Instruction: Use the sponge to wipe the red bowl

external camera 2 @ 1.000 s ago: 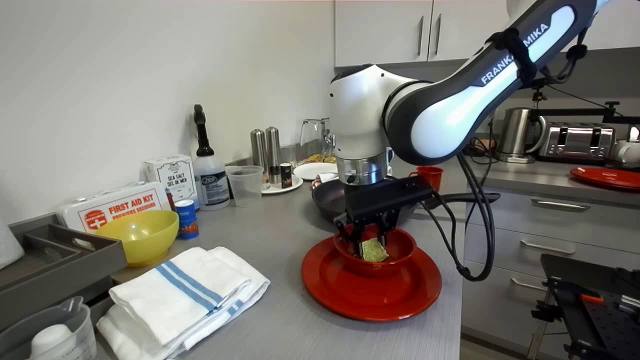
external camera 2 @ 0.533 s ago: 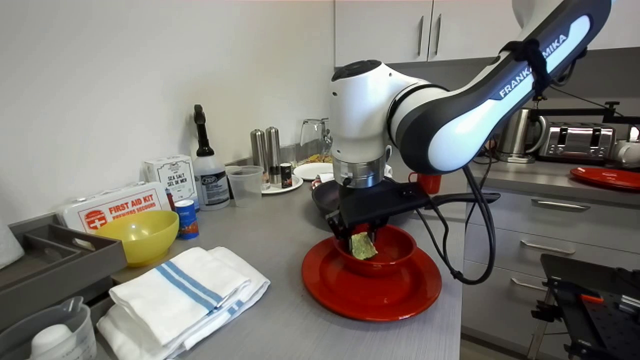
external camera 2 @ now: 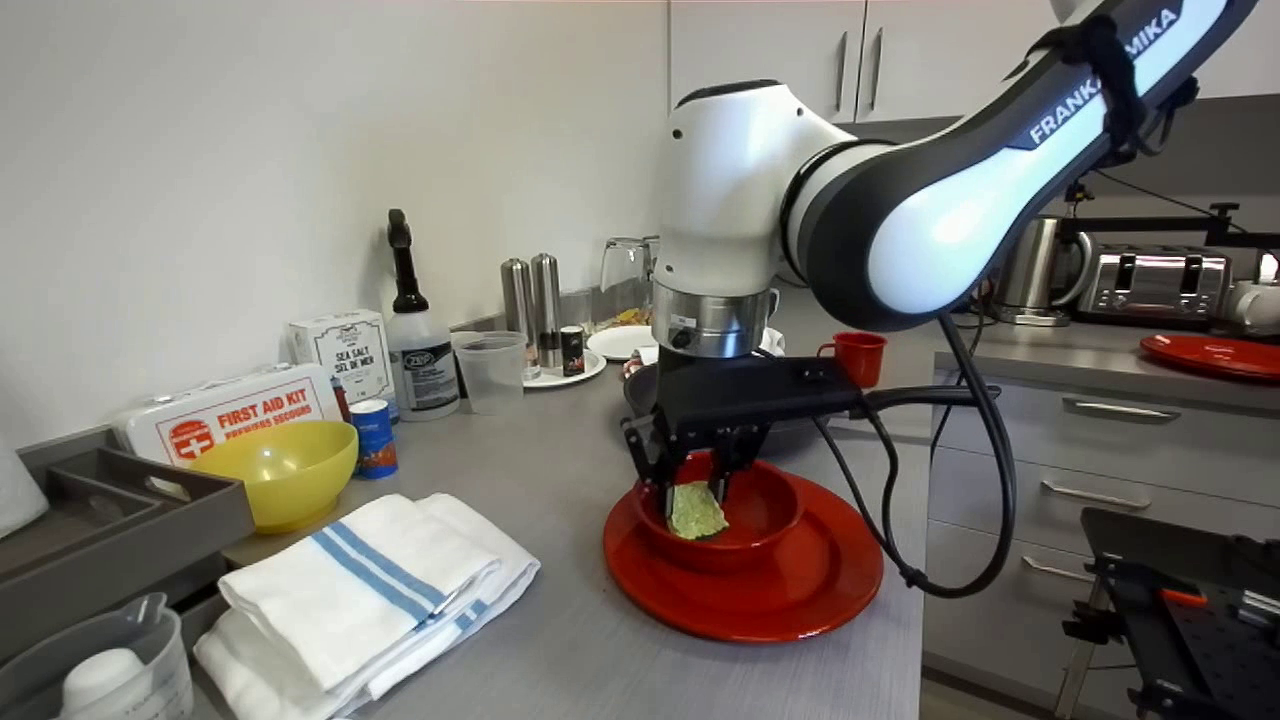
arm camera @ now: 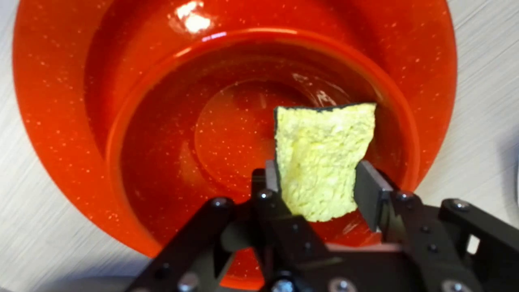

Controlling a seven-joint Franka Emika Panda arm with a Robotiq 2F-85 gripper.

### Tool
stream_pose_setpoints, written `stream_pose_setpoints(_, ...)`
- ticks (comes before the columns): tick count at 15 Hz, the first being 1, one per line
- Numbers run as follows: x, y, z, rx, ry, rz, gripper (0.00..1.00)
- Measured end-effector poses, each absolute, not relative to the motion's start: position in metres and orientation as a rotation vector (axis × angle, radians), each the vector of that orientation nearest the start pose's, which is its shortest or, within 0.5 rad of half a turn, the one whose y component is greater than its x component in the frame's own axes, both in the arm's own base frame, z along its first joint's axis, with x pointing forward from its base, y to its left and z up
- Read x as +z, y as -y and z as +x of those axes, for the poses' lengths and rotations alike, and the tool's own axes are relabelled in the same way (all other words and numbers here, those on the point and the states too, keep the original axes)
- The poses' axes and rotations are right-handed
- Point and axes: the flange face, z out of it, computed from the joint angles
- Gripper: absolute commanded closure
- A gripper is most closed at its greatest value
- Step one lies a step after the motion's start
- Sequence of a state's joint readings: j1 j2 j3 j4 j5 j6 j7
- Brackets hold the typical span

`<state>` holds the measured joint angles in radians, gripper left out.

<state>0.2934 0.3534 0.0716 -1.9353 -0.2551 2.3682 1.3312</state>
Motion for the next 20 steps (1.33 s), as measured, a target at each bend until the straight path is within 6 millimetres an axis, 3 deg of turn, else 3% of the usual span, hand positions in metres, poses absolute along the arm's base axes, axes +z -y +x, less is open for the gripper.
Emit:
stream_pose_setpoints(9,0.319,-0.217,0.587,-0.187,-1.213,-2.876,0.77)
stream_pose_setpoints(20,0.300,-0.195,0.582,-0.139,-1.272,-2.887,0.77)
